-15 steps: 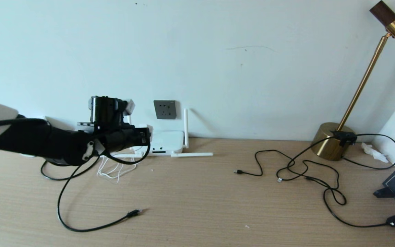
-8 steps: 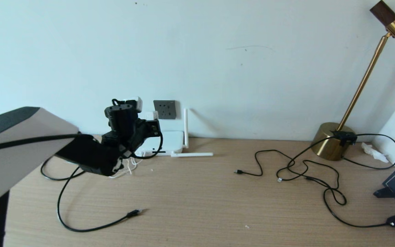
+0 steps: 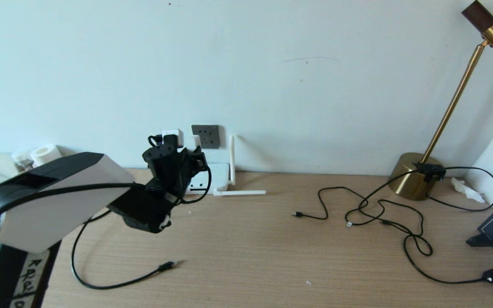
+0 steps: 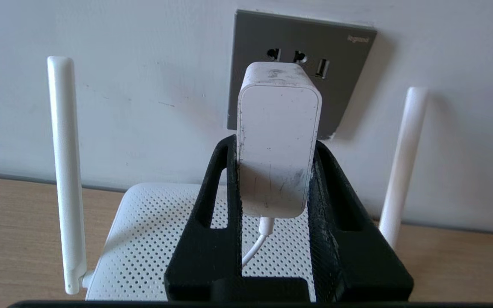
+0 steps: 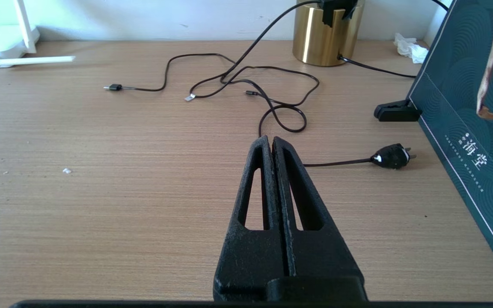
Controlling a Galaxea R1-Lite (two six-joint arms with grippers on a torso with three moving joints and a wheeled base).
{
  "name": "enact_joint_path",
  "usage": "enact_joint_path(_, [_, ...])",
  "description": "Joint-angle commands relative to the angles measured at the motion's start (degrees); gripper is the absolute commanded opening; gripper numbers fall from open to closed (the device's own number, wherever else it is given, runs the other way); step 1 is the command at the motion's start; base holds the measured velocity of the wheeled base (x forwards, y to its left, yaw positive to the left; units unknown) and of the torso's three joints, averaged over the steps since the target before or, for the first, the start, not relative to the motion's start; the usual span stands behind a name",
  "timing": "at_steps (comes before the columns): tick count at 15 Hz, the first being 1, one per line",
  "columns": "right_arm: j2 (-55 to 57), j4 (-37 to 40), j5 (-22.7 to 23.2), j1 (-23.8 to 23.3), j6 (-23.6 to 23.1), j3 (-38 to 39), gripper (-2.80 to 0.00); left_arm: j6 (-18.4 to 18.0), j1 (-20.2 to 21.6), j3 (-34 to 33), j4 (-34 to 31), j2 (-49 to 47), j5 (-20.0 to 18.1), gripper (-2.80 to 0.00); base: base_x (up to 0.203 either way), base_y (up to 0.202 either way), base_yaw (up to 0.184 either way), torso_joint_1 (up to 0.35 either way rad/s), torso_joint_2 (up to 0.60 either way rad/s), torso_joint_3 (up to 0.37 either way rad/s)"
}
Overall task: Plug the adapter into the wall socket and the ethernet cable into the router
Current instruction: Plug plug into socket
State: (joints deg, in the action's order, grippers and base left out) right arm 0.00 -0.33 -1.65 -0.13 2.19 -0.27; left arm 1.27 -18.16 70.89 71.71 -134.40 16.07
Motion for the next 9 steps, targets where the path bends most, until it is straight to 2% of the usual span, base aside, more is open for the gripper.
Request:
enact_joint_path(1, [0.04, -0.02, -0.02, 0.05, 0.00, 0.00, -2.80, -0.12, -0.47, 0.57, 2.02, -2.57, 0.45, -2.80, 0.000, 0.000, 0.000, 0.000, 0.00, 0.000])
enact_joint_path(6, [0.03, -0.02, -0.02, -0.04, 0.00, 0.00, -2.80, -0.02, -0.47, 2.77, 3.06, -3.71, 0.46, -2.80, 0.000, 0.000, 0.000, 0.000, 0.00, 0.000])
enact_joint_path(9, [0.00, -0.02, -0.02, 0.05, 0.00, 0.00, -2.80, -0.23, -0.47, 5.14, 4.64, -5.78, 1.98, -2.80, 0.000, 0.000, 0.000, 0.000, 0.00, 0.000])
